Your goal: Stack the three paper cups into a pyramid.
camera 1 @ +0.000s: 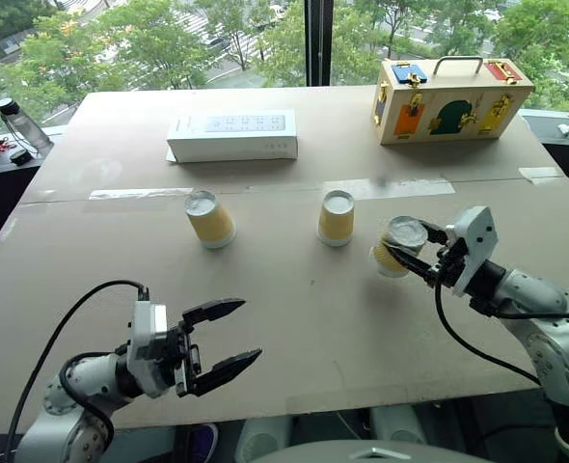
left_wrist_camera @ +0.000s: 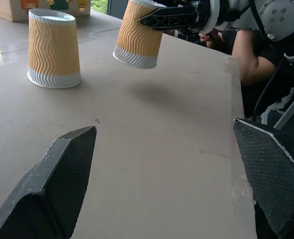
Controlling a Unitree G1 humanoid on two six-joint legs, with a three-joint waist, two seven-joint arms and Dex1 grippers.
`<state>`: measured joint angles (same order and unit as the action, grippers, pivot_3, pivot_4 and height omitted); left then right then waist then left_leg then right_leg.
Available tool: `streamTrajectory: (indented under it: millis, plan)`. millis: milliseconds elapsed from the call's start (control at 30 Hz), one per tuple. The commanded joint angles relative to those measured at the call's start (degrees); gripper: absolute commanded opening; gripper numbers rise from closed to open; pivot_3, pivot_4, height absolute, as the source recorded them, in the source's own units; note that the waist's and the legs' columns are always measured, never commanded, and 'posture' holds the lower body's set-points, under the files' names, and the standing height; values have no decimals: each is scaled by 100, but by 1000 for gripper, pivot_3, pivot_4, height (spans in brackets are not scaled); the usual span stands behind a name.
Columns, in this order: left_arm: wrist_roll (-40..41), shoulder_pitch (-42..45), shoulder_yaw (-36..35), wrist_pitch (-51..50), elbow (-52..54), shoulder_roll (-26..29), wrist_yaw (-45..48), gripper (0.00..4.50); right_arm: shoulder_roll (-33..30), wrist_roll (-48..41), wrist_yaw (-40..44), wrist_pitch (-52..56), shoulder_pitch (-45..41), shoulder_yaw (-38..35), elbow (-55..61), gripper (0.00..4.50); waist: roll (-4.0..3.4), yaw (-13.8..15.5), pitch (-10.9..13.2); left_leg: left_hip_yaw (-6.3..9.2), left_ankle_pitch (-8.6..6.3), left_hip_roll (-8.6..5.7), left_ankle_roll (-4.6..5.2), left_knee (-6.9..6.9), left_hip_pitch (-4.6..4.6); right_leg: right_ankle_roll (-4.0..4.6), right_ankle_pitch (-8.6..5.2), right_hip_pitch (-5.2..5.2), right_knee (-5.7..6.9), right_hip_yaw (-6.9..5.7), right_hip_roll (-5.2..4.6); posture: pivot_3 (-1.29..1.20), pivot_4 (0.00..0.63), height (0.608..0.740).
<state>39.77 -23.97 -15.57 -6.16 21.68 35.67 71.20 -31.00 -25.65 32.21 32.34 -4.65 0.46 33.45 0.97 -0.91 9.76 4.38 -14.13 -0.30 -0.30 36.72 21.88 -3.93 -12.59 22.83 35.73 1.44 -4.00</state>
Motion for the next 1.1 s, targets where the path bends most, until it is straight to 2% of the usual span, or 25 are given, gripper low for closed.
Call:
streamTrajectory:
  millis: [33,667,733,833,1033,1100]
  plan:
    - [177,-142,-218,145,115,4,144,4500,-51,191,85,-170,-19,262,206,2315,4,24,-1,2,0,-1,0,1,1,-1,0,0,0,-2,-1,0,150,740]
    - [262,-262,-492,205,86,-129,93,4500,119,707,309,-329,-360,899,-457,2315,7,15,-2,5,0,-1,0,0,6,1,0,3,-3,-7,-1,0,150,740]
    - [281,-223,-515,165,65,-144,44,4500,120,696,347,-322,-367,881,-548,2939,8,14,-3,4,0,-1,0,0,6,1,0,4,-3,-7,-2,0,150,740]
    - [385,-111,-567,18,67,-175,-147,4500,95,553,436,-337,-385,684,-476,4354,9,14,-3,6,0,-1,0,0,5,1,0,3,-3,-8,-1,0,150,740]
    - [336,504,-324,-389,352,-264,-1055,4500,19,118,677,-640,-157,142,62,4437,11,34,-4,12,0,-2,0,1,8,0,0,3,-3,-13,-1,0,150,740]
    - [123,952,-136,-804,495,-243,-1776,4500,-17,-84,808,-837,49,-123,313,4437,12,46,-3,21,0,-4,0,1,9,0,1,0,-2,-19,-1,0,150,740]
